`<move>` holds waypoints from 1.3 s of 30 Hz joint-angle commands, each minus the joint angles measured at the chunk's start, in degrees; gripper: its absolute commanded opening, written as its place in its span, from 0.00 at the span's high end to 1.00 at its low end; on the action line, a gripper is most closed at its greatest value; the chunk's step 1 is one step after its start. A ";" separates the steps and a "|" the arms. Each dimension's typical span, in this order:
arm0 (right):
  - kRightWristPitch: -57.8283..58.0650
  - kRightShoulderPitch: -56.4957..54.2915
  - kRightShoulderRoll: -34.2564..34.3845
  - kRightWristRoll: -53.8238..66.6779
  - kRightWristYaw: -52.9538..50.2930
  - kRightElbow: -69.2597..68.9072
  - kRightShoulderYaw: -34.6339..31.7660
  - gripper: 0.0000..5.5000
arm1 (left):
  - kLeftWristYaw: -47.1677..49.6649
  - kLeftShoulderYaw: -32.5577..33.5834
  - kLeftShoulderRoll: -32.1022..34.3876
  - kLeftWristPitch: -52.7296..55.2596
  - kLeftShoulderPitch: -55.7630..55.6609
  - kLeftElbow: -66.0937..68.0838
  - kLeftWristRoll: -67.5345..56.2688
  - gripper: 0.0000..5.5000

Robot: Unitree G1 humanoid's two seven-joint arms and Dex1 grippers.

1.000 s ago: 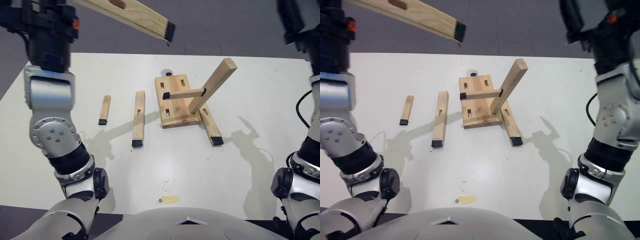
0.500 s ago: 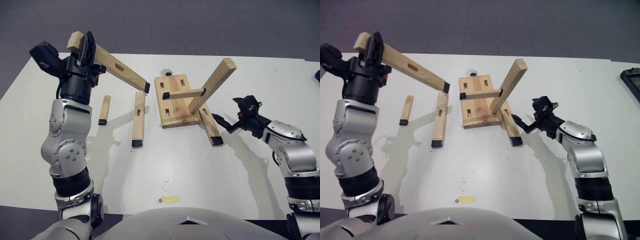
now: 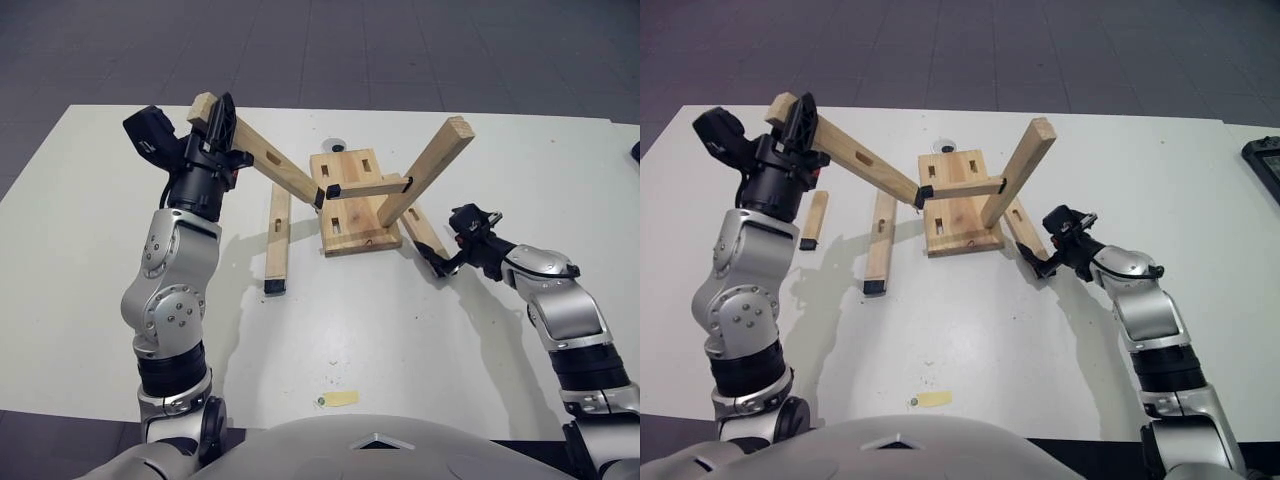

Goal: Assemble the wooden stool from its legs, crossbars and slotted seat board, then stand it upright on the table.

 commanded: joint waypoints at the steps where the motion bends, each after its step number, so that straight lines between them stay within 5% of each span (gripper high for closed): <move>1: -0.76 -0.81 0.68 -1.82 -1.07 1.56 -0.20 0.02 | 0.42 -0.36 -0.58 1.20 0.41 -1.14 1.10 0.81; 14: -3.89 -6.63 13.41 -8.99 -13.07 7.74 3.45 0.02 | 2.48 -0.06 -3.77 4.87 -0.41 -2.69 -1.02 0.81; 39: 1.28 -1.98 16.12 -8.61 -8.09 2.01 6.47 0.02 | 3.27 0.24 -5.05 6.62 1.05 -1.37 6.78 0.81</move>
